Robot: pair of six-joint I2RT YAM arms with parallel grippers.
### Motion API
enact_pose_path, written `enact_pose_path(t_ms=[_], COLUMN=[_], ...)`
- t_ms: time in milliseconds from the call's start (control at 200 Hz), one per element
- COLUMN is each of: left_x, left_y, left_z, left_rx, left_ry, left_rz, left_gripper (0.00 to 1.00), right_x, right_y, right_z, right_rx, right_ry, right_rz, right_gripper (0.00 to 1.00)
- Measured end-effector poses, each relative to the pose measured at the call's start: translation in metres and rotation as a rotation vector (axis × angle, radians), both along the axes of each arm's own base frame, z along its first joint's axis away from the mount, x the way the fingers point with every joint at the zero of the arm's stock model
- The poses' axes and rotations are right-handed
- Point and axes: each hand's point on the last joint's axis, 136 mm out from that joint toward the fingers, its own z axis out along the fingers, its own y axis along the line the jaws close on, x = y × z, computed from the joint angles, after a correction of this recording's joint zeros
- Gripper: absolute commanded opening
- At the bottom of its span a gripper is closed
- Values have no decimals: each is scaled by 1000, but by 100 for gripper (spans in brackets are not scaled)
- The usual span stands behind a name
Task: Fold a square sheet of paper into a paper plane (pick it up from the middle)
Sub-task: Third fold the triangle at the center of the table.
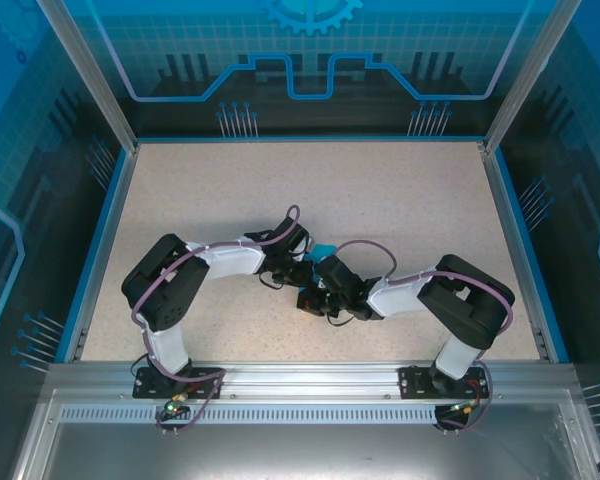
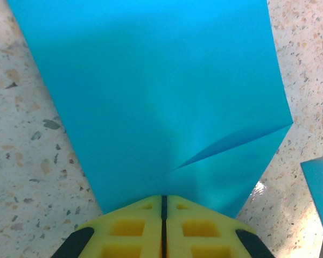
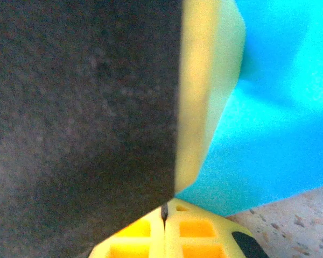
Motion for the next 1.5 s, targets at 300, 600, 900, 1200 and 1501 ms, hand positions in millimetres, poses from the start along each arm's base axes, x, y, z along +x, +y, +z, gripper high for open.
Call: enact_pose_path(t_ms=[300, 600, 900, 1200, 1501], left_x=[0, 0, 0, 1, 1], left_y=[0, 0, 0, 0, 0], left_z=[0, 0, 0, 0, 0], left_rx=[0, -4, -4, -6, -6], left_ry=[0, 3, 3, 0, 1], left_rz=[1, 0, 1, 2, 2], left_gripper=[10, 10, 9, 9, 9], right_x=[0, 6, 5, 19, 19], right_y=[-2, 1, -1, -22, -24], right_z=[4, 9, 0, 4, 0], right_rx=[-16, 20, 31, 51, 50], right_ry=[6, -6, 15, 25, 37], right_rz=[-5, -5, -15, -50, -44], right_gripper=[6, 6, 6, 7, 6])
